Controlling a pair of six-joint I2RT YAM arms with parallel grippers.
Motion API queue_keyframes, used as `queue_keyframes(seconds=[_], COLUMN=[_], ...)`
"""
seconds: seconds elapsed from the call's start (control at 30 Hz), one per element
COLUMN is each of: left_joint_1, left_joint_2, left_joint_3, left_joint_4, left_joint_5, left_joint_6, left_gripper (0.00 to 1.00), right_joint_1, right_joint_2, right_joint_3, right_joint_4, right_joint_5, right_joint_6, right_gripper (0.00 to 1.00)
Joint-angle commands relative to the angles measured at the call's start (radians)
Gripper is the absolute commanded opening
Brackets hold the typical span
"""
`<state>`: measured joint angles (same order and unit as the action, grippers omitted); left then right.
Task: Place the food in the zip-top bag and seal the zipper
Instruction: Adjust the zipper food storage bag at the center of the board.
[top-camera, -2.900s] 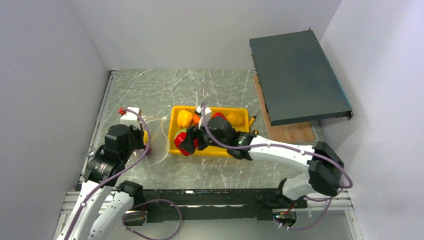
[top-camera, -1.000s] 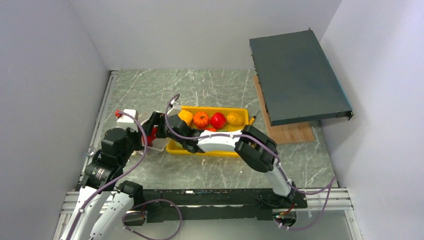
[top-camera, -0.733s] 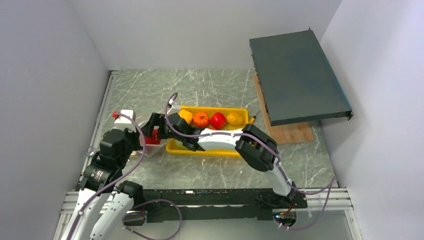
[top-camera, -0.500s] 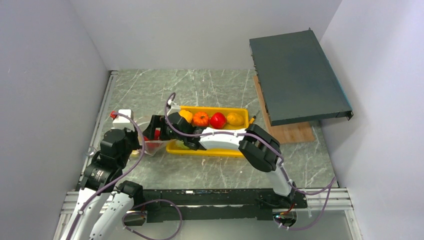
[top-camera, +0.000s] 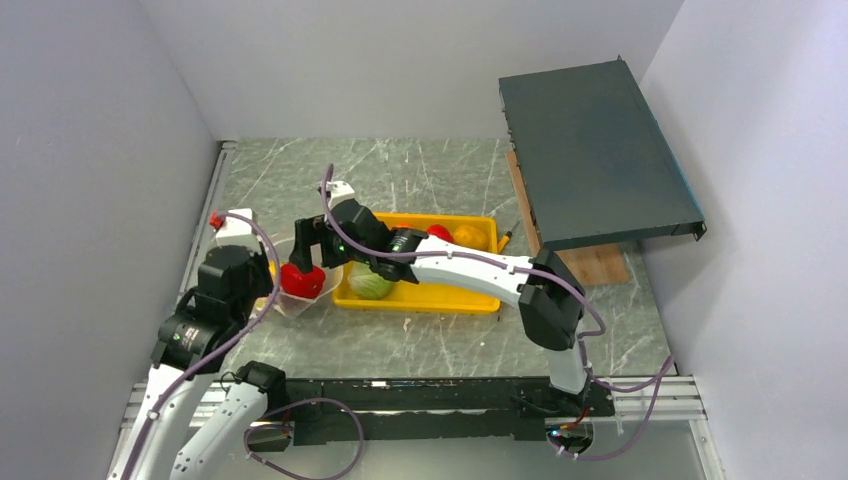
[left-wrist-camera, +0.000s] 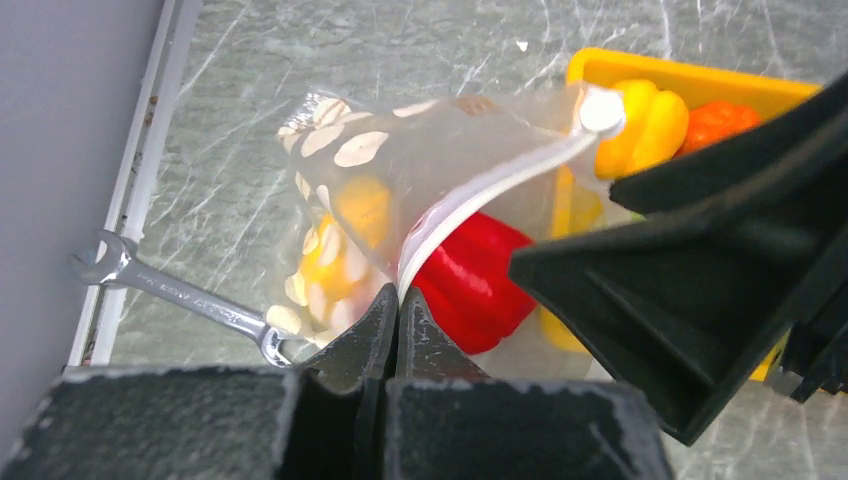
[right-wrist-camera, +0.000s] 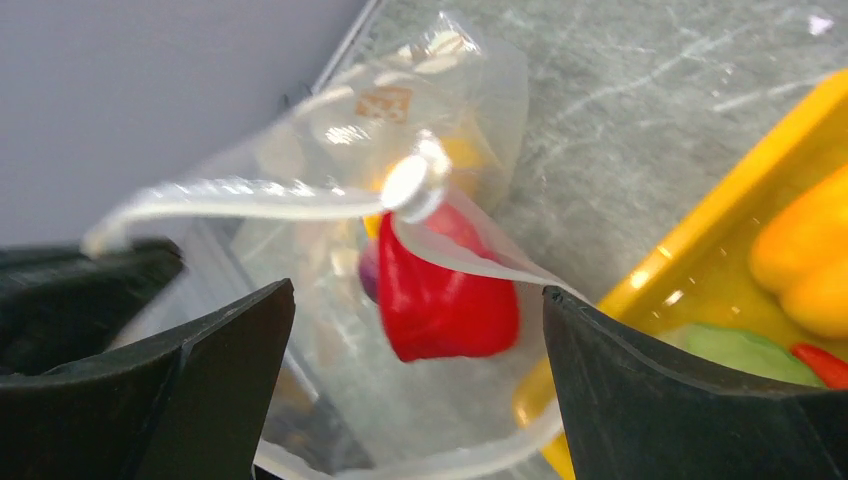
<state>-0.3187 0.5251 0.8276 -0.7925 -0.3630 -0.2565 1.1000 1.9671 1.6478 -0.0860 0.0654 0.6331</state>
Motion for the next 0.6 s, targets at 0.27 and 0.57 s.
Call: queue_keyframes(seconds=[0.27, 0.57], left_joint_1=[-0.002, -0.002], left_joint_2=[0.069, 0.054], left_joint_3=[0.217, 0.214], left_joint_4=[-0.22, -0.231], left_joint_5=[0.031, 0.041], left_joint_6=[-0.24, -0.33], left_gripper=[0.0, 0.0], right_joint_1=[0.01, 0.054], right_joint_2=[-0.188, -0.133], right_joint_3=[-0.102, -0.178], right_joint_4=[-0.303, -0.19], right_joint_5=[0.049, -0.099], right_joint_6=[0.05, 0.106], right_gripper=[0.7, 0.41])
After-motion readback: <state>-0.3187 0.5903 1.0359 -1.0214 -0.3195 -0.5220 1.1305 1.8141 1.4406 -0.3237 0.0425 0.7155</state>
